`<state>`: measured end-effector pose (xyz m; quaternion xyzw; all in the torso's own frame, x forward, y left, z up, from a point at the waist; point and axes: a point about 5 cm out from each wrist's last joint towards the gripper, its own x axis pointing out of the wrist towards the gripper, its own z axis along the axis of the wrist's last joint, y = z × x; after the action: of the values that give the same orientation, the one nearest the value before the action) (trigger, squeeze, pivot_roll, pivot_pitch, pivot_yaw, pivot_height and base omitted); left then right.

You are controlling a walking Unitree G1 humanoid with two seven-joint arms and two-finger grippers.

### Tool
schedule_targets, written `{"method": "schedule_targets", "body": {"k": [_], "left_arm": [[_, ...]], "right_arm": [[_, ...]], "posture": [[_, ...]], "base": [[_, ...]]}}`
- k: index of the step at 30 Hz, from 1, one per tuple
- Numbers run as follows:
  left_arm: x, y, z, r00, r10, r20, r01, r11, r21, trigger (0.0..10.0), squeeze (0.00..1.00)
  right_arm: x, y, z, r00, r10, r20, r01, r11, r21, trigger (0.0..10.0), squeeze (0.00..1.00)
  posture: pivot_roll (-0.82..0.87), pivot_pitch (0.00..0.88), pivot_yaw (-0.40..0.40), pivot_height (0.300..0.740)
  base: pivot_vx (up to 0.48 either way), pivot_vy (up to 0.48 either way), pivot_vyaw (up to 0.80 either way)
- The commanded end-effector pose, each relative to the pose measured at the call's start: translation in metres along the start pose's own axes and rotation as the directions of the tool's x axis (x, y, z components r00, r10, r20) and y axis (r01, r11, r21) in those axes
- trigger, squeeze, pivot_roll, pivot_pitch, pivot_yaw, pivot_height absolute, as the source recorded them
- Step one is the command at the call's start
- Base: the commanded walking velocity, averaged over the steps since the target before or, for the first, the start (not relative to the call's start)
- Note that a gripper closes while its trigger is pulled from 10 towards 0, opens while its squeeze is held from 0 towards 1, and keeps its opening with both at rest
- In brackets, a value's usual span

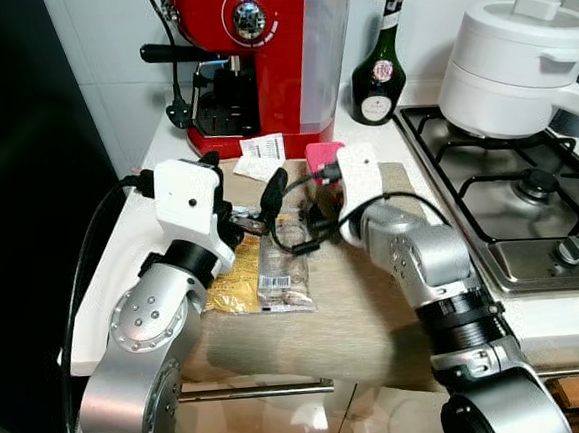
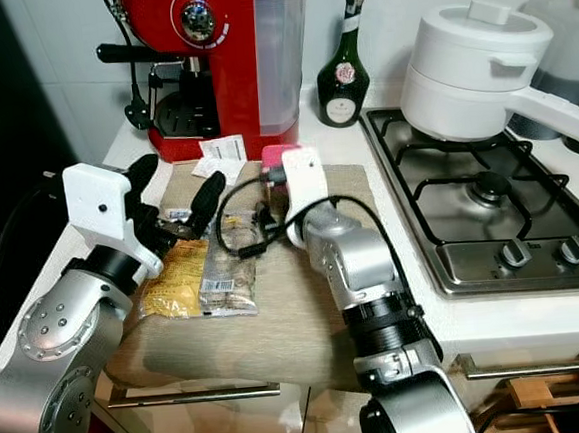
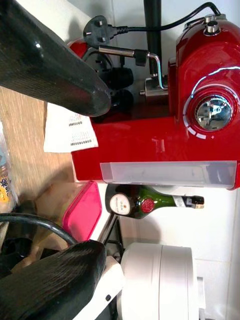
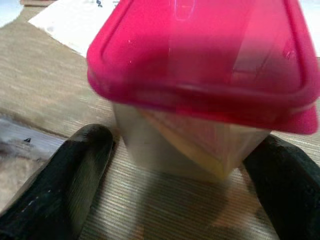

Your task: Restocking fridge

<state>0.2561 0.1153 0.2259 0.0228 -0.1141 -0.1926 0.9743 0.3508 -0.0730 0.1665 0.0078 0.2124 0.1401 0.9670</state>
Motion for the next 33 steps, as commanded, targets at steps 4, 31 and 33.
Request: {"method": "schedule_targets", "body": {"k": [4,31,33], "left_arm": [[0.0,-0.001,0.002,1.0,0.0,0.007,0.0,1.0,-0.001,10.0,0.0],[-0.007,-0.027,-0.019,0.955,-0.262,-0.142,0.236,0.955,-0.178,10.0,0.0],[-0.008,-0.027,-0.021,0.95,-0.271,-0.157,0.243,0.954,-0.175,10.0,0.0]], "right_arm": [[0.003,-0.001,0.003,1.0,0.0,-0.009,0.0,1.0,0.003,10.0,0.0],[0.018,-0.006,0.005,0.99,-0.071,0.118,0.066,0.997,0.049,0.0,0.0],[0.018,-0.006,0.006,0.988,-0.078,0.133,0.072,0.996,0.048,0.0,0.0]], "posture": [[0.03,0.0,-0.047,0.74],[0.04,0.0,-0.035,0.74],[0.04,0.0,-0.034,0.74]], "base": [[0.0,0.0,0.0],[0.0,0.0,0.0],[0.0,0.0,0.0]]}}
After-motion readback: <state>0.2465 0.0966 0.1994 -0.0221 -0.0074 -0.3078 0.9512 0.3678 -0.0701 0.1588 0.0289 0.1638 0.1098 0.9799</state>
